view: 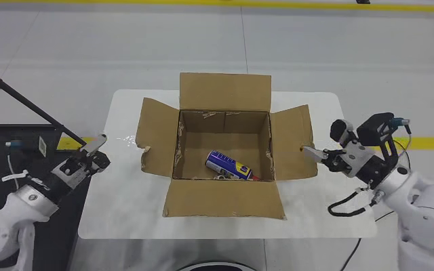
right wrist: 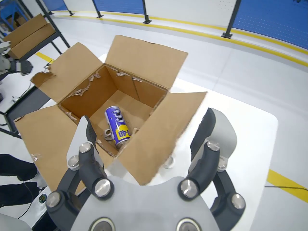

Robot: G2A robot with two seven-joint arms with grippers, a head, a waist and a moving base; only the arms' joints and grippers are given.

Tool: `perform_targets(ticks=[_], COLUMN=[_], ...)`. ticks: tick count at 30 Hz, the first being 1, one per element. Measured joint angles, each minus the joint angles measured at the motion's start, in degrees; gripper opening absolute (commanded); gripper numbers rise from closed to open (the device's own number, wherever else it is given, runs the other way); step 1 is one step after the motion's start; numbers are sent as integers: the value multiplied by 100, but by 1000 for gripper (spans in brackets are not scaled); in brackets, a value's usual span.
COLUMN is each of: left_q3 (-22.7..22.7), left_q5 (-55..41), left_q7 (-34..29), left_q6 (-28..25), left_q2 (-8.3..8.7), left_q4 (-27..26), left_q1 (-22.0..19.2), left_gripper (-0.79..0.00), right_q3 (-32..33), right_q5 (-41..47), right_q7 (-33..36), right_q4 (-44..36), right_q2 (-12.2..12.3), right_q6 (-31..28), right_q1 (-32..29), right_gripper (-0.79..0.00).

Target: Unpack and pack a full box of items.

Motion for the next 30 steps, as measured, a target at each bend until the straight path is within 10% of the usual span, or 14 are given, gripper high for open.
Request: perform_targets(ticks=[8, 19, 30], left_q3=[877, 879, 1069], left_q5=[355, 362, 345], left_q7=[568, 572, 858], left_q6=[318, 318, 356], left_q2=[21, 22, 22], left_q4=[207, 204, 327], left_q1=[-429, -429, -489], left_gripper=[0, 0, 0], right_q3=[-1066, -1097, -3227], right_q5=[-238, -265, -1008], right_q7=[-249, -234, 37], right_q4=[217, 191, 878], right_q2=[-27, -29, -179], right_q6=[256, 205, 179], right_q1=[627, 604, 1700], right_gripper=[0, 0, 0])
